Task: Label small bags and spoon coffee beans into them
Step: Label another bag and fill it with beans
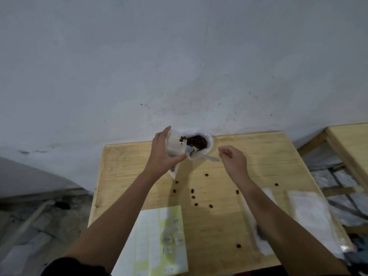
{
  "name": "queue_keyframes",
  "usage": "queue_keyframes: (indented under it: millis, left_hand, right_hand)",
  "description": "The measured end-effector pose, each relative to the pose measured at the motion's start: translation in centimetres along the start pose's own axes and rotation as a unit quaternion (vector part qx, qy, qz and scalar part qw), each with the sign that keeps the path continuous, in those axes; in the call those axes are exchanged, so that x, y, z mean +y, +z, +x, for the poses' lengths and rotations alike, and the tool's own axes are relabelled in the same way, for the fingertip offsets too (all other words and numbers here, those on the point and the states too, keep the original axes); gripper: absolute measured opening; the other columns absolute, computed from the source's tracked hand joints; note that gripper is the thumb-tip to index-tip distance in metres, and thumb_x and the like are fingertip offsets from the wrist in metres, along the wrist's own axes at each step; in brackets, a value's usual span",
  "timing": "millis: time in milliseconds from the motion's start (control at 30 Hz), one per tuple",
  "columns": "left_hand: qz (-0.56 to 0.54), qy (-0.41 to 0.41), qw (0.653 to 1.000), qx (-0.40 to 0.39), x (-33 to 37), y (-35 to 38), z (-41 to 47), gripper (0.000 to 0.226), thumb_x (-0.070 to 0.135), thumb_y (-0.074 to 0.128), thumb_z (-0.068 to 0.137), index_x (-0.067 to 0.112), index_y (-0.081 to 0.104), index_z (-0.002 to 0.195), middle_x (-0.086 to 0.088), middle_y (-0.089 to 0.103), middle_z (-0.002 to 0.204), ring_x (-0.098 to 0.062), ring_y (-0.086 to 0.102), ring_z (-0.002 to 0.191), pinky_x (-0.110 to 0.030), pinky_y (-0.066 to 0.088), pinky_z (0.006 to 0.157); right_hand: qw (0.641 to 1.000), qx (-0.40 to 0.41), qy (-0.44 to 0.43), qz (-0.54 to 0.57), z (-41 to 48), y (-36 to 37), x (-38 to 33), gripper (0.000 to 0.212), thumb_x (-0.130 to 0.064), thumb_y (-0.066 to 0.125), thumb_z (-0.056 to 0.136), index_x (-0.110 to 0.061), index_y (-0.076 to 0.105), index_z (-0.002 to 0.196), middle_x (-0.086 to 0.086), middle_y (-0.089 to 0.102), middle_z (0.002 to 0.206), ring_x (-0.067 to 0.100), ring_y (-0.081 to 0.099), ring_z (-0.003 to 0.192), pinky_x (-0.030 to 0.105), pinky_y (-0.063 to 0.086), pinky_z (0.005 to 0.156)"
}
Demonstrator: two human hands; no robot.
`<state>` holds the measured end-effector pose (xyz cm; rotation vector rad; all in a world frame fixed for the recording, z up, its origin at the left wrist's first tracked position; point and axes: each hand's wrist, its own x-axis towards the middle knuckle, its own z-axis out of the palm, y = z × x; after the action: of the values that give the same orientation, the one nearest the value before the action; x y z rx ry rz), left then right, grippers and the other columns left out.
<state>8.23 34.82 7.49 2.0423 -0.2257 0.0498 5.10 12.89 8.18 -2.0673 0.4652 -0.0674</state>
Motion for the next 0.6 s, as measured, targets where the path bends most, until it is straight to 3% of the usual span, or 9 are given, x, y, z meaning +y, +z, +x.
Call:
queue_keyframes:
  millis: [133, 267, 433, 533, 600]
  left_hand:
    - [0.014, 0.029, 0.999, -0.009, 1.2, 0.6, 0.1, 0.098, 0.044, 0.081, 0.065, 0.023, 0.026, 0.143, 0.007, 0.034, 0.127, -0.012, 0.034, 0.124, -0.030, 0.032, 0.100]
    - [0.023, 0.063, 0.998, 0.004, 2.0, 0.9, -0.2, 0.097, 0.043, 0.081, 0.066, 0.017, 0.027, 0.143, -0.002, 0.038, 0.130, -0.011, 0.035, 0.120, -0.031, 0.034, 0.099]
    - [0.010, 0.079, 0.997, 0.010, 2.6, 0.6, -0.7, 0.100, 0.057, 0.071, 0.063, 0.021, 0.025, 0.143, 0.000, 0.036, 0.132, -0.008, 0.032, 0.119, -0.026, 0.030, 0.096]
    - [-0.011, 0.064, 0.998, 0.021, 3.1, 0.1, -0.9, 0.101, 0.044, 0.082, 0.064, 0.019, 0.025, 0.144, 0.006, 0.035, 0.130, -0.006, 0.033, 0.120, -0.016, 0.030, 0.095]
    - [-0.066, 0.037, 0.997, 0.020, 3.4, -0.5, -0.9, 0.090, 0.034, 0.081, 0.070, 0.021, 0.029, 0.142, 0.009, 0.040, 0.127, -0.004, 0.041, 0.116, -0.008, 0.036, 0.089]
  right_hand:
    - [0.990, -0.104, -0.072, 0.055, -1.2, -0.2, -4.6, 0.019, -0.019, 0.057, 0.092, -0.016, 0.067, 0.109, -0.002, 0.067, 0.103, 0.008, 0.062, 0.097, 0.009, 0.047, 0.077]
    - [0.976, -0.178, -0.122, 0.014, -2.3, 0.4, -7.6, 0.020, -0.018, 0.058, 0.092, -0.015, 0.068, 0.108, -0.010, 0.065, 0.100, -0.005, 0.060, 0.087, 0.002, 0.045, 0.071]
    - [0.972, -0.152, -0.160, -0.078, -2.3, 1.0, -8.3, 0.014, -0.016, 0.062, 0.088, -0.011, 0.073, 0.094, -0.001, 0.072, 0.095, 0.001, 0.061, 0.082, 0.000, 0.042, 0.068]
    - [0.975, -0.107, -0.172, -0.089, -2.1, 0.9, -8.6, 0.011, -0.012, 0.061, 0.088, -0.009, 0.072, 0.084, 0.001, 0.072, 0.088, 0.003, 0.059, 0.076, 0.002, 0.043, 0.068]
    - [0.979, -0.067, -0.179, -0.071, -2.0, 0.3, -8.9, 0.010, -0.010, 0.060, 0.089, -0.009, 0.070, 0.086, 0.000, 0.069, 0.086, 0.004, 0.058, 0.077, 0.007, 0.046, 0.072]
